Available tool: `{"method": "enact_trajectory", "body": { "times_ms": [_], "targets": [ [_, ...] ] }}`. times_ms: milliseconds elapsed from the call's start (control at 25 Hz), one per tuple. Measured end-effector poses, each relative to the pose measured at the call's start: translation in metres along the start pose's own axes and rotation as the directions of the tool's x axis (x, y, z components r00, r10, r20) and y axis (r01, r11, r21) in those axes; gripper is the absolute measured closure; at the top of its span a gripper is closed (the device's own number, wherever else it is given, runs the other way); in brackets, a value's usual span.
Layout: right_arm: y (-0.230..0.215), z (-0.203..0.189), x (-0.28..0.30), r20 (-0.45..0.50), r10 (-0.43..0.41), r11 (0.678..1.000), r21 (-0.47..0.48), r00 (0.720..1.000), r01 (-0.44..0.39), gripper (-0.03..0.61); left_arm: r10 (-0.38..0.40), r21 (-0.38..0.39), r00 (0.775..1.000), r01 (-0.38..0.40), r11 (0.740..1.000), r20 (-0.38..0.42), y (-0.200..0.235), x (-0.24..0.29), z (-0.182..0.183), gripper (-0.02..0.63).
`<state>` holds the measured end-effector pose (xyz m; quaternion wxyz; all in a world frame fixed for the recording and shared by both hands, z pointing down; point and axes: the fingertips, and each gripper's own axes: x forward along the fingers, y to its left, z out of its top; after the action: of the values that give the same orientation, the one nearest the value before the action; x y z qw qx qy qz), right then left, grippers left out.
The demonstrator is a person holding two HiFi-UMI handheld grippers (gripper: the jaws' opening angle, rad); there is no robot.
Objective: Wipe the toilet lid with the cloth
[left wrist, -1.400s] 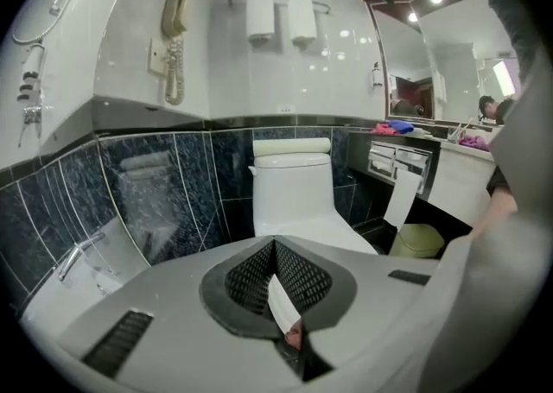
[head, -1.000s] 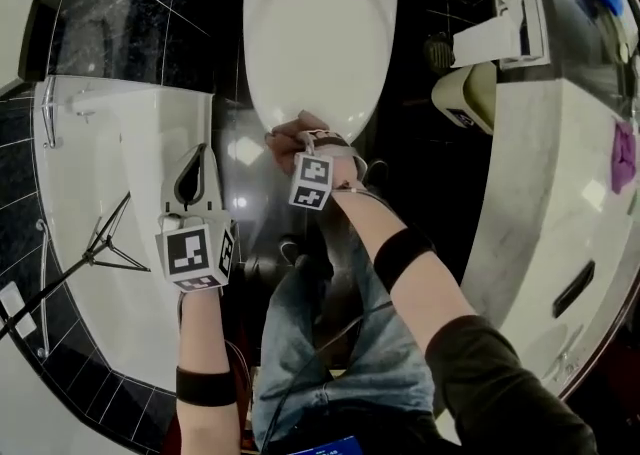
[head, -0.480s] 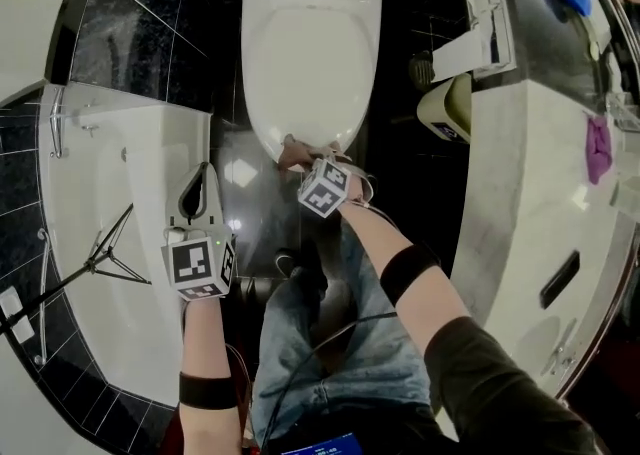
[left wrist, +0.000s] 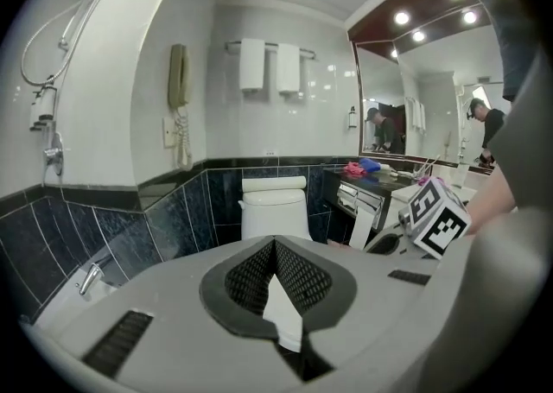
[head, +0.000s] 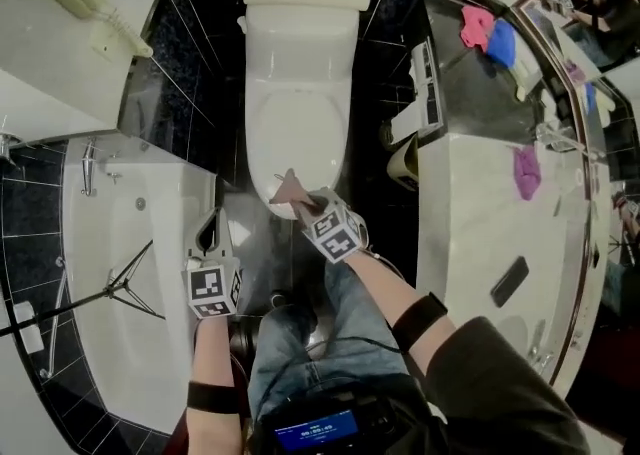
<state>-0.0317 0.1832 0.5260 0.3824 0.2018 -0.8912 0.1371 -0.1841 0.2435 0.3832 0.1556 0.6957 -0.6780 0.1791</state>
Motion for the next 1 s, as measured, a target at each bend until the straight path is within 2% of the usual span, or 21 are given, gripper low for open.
{"method": "enact_trajectory", "body": {
  "times_ms": [200, 400, 720, 1000],
  "targets": [
    [-0.01, 0.06, -0.088, 0.133, -0.051, 0.997, 0.061, 0.99, 0.043, 0.503, -0.016, 0.014, 0.999, 0.015, 1.0, 0.034, -0.007, -0.03, 0.048, 0.611],
    [-0.033, 0.096, -0.159, 0.237, -0.115, 0.991, 0.099, 0.965, 0.094, 0.503, -0.01, -0.011, 0.998, 0.011, 1.0, 0.067, -0.01, -0.043, 0.079, 0.611],
    [-0.086, 0.1, -0.218, 0.29, -0.211, 0.97, 0.18, 0.934, 0.164, 0.503, -0.005, -0.032, 0.997, 0.008, 0.999, 0.074, -0.02, -0.039, 0.103, 0.612],
    [-0.108, 0.108, -0.245, 0.311, -0.24, 0.958, 0.229, 0.92, 0.173, 0.503, -0.028, -0.017, 0.996, 0.03, 0.999, 0.085, -0.032, -0.026, 0.133, 0.612]
  ]
}}
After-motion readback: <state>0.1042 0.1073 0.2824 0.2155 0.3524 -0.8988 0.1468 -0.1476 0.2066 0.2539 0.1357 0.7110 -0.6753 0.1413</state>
